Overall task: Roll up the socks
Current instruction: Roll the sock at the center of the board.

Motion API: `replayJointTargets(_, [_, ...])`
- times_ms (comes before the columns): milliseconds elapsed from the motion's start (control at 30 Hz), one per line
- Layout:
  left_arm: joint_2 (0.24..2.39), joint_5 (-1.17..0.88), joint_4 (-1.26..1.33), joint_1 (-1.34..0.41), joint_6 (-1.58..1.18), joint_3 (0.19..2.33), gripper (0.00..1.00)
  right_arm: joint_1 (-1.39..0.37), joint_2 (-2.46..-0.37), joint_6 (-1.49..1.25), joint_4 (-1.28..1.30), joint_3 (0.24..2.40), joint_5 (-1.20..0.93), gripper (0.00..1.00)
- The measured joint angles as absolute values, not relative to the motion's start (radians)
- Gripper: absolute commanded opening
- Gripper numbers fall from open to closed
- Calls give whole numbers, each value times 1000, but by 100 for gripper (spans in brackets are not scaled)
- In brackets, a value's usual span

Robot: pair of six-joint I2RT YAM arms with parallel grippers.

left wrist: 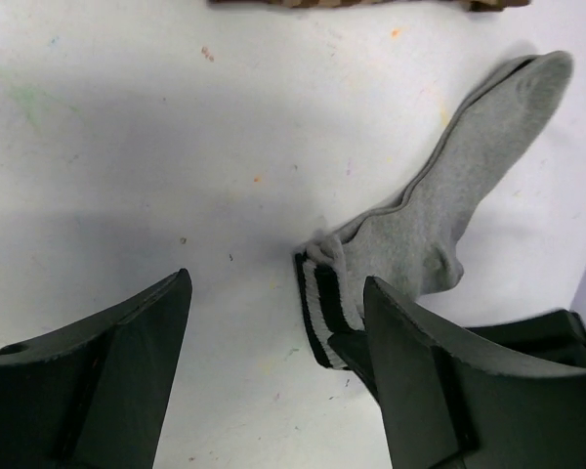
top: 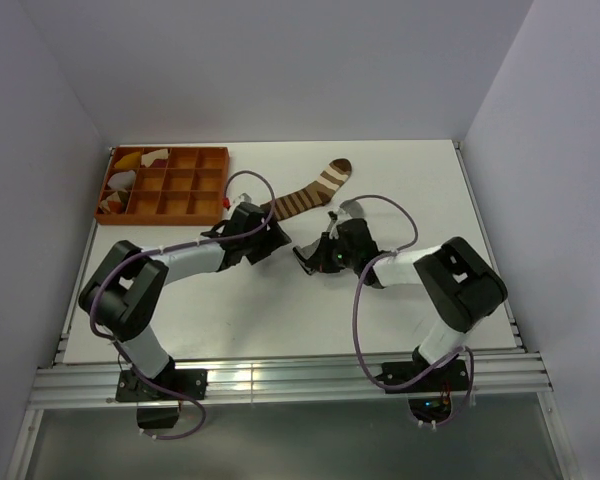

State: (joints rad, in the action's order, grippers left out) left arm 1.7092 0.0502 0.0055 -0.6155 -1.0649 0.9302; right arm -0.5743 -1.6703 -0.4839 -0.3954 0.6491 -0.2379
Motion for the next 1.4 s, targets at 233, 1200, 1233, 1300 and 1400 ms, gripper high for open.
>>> replayJointTargets(233, [1692, 16, 131, -612, -1063, 886, 72, -403, -1750, -681, -625, 552, -532, 0])
replayJointTargets(1200, [1870, -51, 273, -706, -1033, 936, 49, -262, -1916, -966, -869, 504, -807, 0])
replayJointTargets(1233, [1874, -51, 274, -708, -1033, 937, 48, -262, -1916, -968, -869, 504, -807, 0])
replayJointTargets(1300, [1879, -50, 276, -710, -1033, 941, 47, -262, -1916, -968, -869, 504, -807, 0])
replayJointTargets(1400, [1887, -48, 274, -712, -1034, 947, 39, -262, -1917, -968, -868, 505, -807, 0])
